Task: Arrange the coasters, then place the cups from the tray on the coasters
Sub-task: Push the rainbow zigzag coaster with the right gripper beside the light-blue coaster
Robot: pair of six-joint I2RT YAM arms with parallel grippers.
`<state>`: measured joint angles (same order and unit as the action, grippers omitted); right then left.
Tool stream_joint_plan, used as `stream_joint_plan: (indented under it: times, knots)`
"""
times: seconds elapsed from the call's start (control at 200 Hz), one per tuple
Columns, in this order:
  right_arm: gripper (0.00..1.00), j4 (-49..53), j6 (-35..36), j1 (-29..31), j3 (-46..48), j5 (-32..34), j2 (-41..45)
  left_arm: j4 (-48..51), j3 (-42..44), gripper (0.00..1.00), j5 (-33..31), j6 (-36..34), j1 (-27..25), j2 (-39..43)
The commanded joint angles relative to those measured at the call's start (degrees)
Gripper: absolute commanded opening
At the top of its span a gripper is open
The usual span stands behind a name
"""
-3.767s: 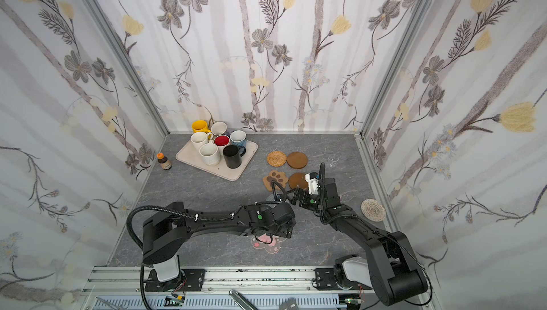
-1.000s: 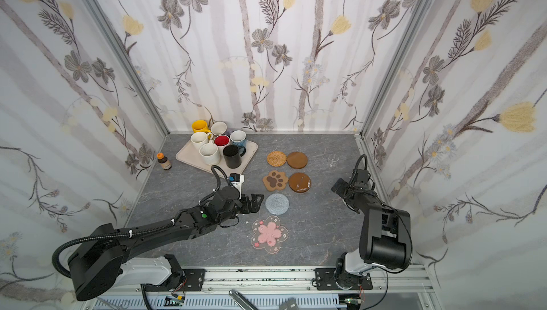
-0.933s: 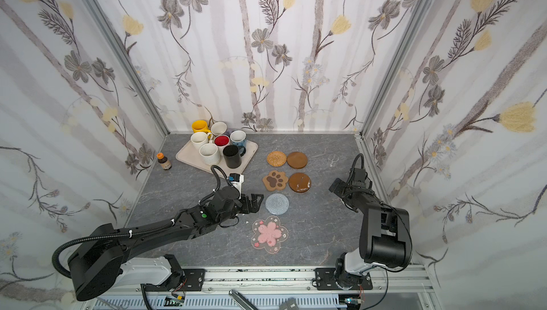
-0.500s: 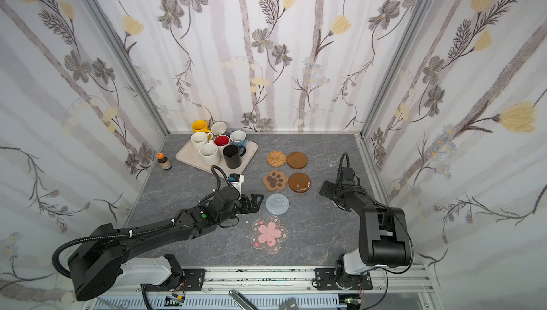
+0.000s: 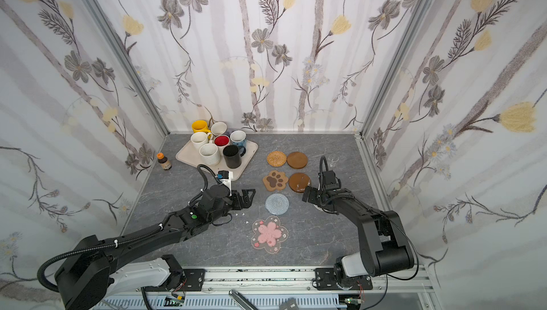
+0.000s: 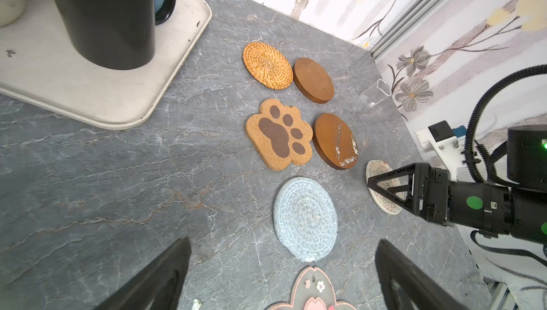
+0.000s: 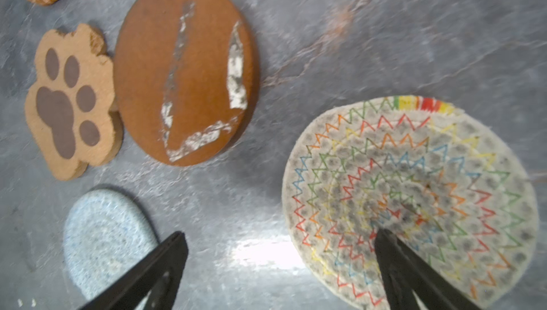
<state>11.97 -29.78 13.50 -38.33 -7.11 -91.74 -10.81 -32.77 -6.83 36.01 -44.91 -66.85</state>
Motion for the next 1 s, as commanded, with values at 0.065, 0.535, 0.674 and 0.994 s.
stream_joint_plan:
  times: [0.065, 0.535, 0.674, 0.994]
  knots:
    - [1.00, 2.2, -4.2, 3.8, 1.8, -5.3, -1.7, -0.7, 0.6, 1.00, 1.2, 1.0, 0.8, 0.7]
    - [1.00, 1.0, -8.8, 15.3, 2.7, -4.6, 2.0, 0.1, 2.3, 1.00, 1.9, 2.9, 3.5, 3.4]
    - [1.00, 1.9, -8.5, 15.6, 1.4, -4.1, 2.7, 2.0, 1.3, 1.00, 2.2, 2.5, 4.8, 3.7]
    - [1.00, 5.4, -3.6, 15.6, -6.1, 0.9, 10.1, 12.6, -5.3, 0.82, 1.9, -1.6, 10.4, 3.9]
